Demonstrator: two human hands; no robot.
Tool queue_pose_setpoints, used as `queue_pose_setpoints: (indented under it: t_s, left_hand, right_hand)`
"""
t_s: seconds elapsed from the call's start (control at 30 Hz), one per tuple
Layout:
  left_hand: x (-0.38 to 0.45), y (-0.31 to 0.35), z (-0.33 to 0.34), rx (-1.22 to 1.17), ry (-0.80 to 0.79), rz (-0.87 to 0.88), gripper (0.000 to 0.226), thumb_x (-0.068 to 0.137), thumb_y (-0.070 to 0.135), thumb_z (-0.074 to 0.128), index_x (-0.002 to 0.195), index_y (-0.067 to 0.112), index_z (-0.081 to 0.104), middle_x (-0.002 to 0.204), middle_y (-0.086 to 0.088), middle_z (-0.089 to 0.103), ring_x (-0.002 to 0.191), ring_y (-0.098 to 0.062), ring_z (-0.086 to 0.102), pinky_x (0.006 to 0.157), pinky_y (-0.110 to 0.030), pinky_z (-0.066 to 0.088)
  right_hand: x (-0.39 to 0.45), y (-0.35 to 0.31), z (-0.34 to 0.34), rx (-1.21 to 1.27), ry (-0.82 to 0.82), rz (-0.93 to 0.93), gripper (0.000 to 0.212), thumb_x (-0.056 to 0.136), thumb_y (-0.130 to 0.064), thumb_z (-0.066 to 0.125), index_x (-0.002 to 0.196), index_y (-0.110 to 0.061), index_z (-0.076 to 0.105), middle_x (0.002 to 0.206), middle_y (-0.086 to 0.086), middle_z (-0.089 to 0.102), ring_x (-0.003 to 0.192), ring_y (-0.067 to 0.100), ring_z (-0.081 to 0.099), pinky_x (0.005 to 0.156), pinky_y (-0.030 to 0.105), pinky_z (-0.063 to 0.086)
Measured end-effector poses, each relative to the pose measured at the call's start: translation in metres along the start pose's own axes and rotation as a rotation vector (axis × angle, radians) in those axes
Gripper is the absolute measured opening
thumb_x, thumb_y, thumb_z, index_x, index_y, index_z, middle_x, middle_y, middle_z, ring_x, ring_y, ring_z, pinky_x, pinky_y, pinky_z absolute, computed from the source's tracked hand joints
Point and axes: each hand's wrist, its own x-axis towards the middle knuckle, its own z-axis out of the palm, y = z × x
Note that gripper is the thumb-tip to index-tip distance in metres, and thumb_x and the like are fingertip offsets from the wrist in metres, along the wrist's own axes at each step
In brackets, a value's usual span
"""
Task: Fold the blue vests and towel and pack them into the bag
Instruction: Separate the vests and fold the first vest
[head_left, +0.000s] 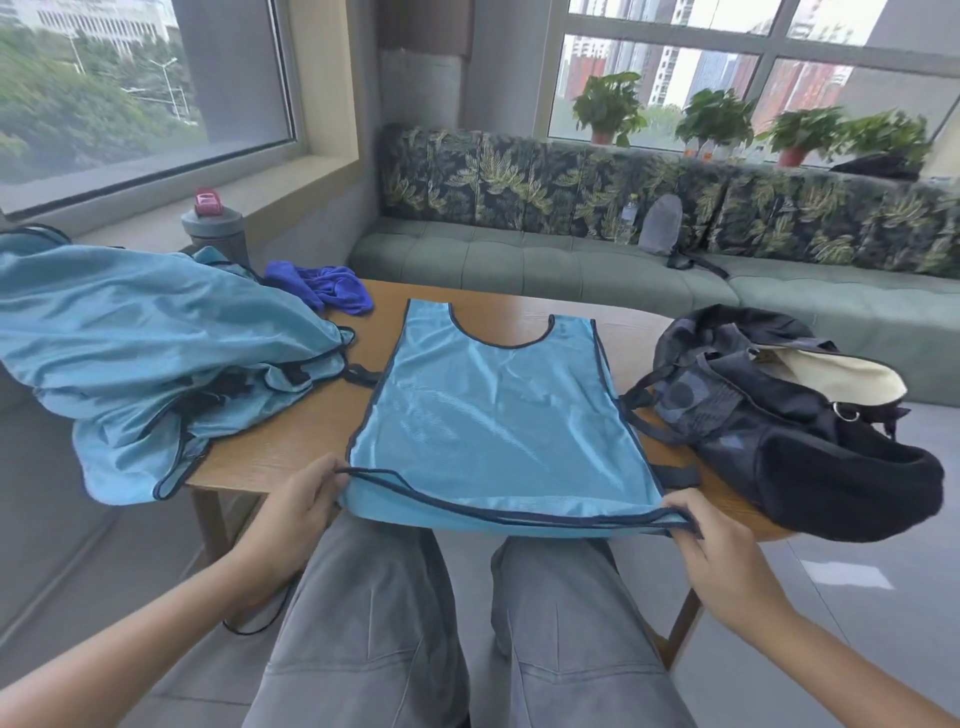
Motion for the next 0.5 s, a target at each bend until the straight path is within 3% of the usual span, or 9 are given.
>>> queue_pose_setpoints:
  t_s: [0.1,0.17,0.27,0.37,0.47,0.5]
  left_hand:
    - [-0.011,0.006,-0.002,0.039,0.03,0.013,0.011,0.103,0.018,0.057,0.095,0.026,0.06,0.074,0.0,0.067,0.072,-0.02,0.062,0.074,-0.041,0.051]
    - [-0.018,0.012,-0.008,0.069,0.027,0.033,0.008,0.098,0.021,0.065,0.095,0.026,0.06,0.072,0.003,0.068,0.068,-0.016,0.061,0.068,-0.029,0.048]
    - [-0.025,0.018,-0.02,0.055,0.08,0.012,0.009,0.097,0.022,0.066,0.089,0.024,0.062,0.072,0.003,0.068,0.066,-0.018,0.061,0.059,-0.022,0.042]
    - [-0.03,0.022,-0.032,0.055,0.167,-0.026,0.016,0.101,0.027,0.061,0.085,0.022,0.061,0.07,0.005,0.065,0.067,-0.012,0.059,0.06,-0.029,0.044]
    - [-0.035,0.029,-0.04,0.042,0.192,-0.049,0.022,0.104,0.031,0.055,0.085,0.019,0.058,0.07,-0.001,0.06,0.068,-0.021,0.054,0.063,-0.036,0.041]
    - [-0.036,0.032,-0.043,0.026,0.195,-0.047,0.023,0.105,0.031,0.054,0.086,0.019,0.058,0.072,-0.004,0.061,0.068,-0.022,0.054,0.063,-0.037,0.041]
  right_hand:
    - [-0.002,-0.015,0.002,0.164,0.09,0.102,0.032,0.098,-0.002,0.059,0.095,-0.033,0.06,0.092,-0.021,0.071,0.084,0.002,0.069,0.068,0.025,0.058]
    - [-0.007,-0.02,0.001,0.226,0.093,0.165,0.033,0.097,0.001,0.059,0.092,-0.032,0.062,0.09,-0.021,0.072,0.077,0.007,0.072,0.06,0.033,0.061]
    - [-0.011,-0.03,-0.002,0.288,0.101,0.246,0.025,0.096,0.0,0.062,0.086,-0.023,0.063,0.084,-0.011,0.075,0.066,0.013,0.074,0.054,0.033,0.06]
    - [-0.01,-0.044,-0.01,0.356,0.102,0.311,0.02,0.095,-0.01,0.069,0.078,-0.009,0.058,0.079,0.004,0.074,0.056,0.02,0.072,0.049,0.027,0.052]
    - [-0.011,-0.055,-0.021,0.337,0.053,0.279,0.015,0.097,-0.011,0.065,0.083,-0.009,0.059,0.081,0.001,0.074,0.059,0.018,0.073,0.054,0.034,0.059]
    - [-0.011,-0.058,-0.025,0.324,0.031,0.263,0.012,0.098,-0.009,0.063,0.086,-0.01,0.061,0.086,0.0,0.074,0.062,0.016,0.073,0.054,0.03,0.06]
